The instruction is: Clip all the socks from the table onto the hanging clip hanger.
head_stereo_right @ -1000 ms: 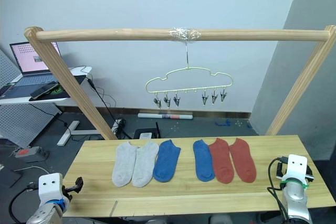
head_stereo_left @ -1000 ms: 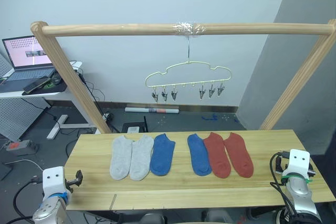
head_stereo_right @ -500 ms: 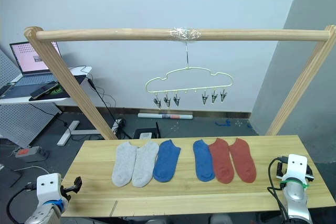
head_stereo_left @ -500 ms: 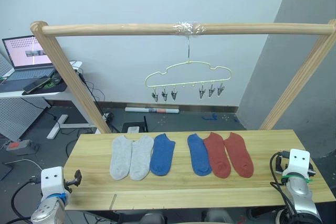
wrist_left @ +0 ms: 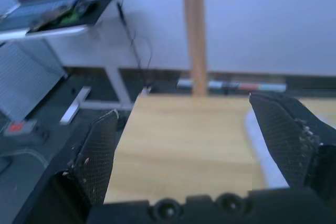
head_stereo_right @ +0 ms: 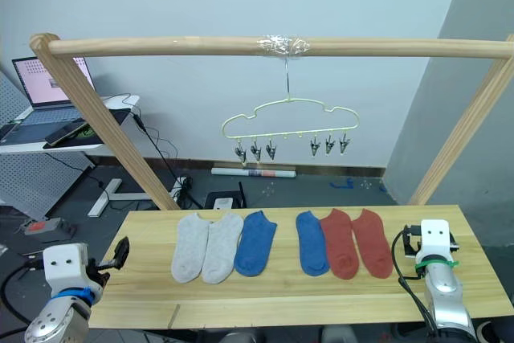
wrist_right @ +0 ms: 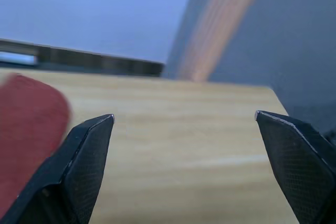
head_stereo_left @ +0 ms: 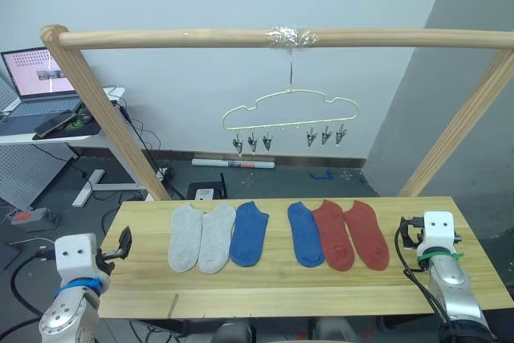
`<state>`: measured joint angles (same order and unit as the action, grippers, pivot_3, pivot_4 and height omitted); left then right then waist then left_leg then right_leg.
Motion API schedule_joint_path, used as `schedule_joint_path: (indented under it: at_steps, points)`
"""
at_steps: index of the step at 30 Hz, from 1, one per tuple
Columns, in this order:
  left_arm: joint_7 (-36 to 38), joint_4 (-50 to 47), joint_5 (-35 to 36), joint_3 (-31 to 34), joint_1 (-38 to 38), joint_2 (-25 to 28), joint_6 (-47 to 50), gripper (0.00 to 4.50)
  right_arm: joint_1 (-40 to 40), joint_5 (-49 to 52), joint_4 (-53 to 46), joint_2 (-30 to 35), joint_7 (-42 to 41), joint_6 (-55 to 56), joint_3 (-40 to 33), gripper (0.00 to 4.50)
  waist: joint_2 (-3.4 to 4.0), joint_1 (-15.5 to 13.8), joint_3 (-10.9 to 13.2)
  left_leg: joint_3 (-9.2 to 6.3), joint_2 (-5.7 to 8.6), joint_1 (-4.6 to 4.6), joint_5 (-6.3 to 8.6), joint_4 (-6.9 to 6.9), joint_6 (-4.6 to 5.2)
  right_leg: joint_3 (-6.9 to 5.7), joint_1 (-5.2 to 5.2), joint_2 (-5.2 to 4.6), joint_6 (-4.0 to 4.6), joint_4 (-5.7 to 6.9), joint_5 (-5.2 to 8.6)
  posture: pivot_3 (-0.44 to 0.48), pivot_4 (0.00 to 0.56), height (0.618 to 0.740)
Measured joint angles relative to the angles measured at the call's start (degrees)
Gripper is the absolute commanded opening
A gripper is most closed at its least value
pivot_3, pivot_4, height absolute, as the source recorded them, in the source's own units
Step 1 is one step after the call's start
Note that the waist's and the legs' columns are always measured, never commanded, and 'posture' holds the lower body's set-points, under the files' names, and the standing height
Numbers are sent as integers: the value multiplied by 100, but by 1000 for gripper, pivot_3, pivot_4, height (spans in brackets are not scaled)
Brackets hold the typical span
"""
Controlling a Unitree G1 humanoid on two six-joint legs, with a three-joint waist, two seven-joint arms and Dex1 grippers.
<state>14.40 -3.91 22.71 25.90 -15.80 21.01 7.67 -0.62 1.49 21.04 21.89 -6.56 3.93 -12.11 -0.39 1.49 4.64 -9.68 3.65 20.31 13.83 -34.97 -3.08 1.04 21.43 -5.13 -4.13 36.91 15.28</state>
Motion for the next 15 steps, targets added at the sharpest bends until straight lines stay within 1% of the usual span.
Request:
schedule_joint_path:
  at_steps: [3, 7, 10, 12, 15]
  points:
    - [-12, -511, 100, -148, 1, -111, 322, 4458, -79, 5, -470, 101, -406, -109, 204, 4500, 9, -3, 51, 4, -4, 5, 1, 0, -1, 0, 4, 4, 1, -1, 0, 1, 74, 740]
    - [-10, -1092, 156, -568, 262, -190, 727, 4458, 35, 185, -1174, 259, -1210, -302, 554, 4500, -12, -1, 139, 26, -18, 8, 0, -1, -2, -9, 4, 12, 1, 2, 0, -2, 82, 740]
    - [0, -1542, 246, -821, 559, -223, 990, 3904, 425, 507, -1590, 349, -1770, -688, 676, 4500, -20, 6, 175, 31, -18, 22, 0, -2, -2, -10, 16, 16, 1, -1, -1, -6, 86, 740]
    - [14, -1749, 297, -897, 659, -219, 1106, 3364, 622, 674, -1728, 391, -2018, -855, 688, 4500, -19, 5, 177, 32, -18, 44, 1, -2, -4, -9, 37, 16, -18, -2, -11, -12, 90, 740]
    - [47, -1906, 302, -1085, 903, -200, 1264, 2400, 1010, 904, -1886, 422, -2398, -1098, 773, 4500, -20, 1, 187, 33, -12, 60, 4, -1, -8, -10, 57, 20, -27, -2, -17, -13, 95, 740]
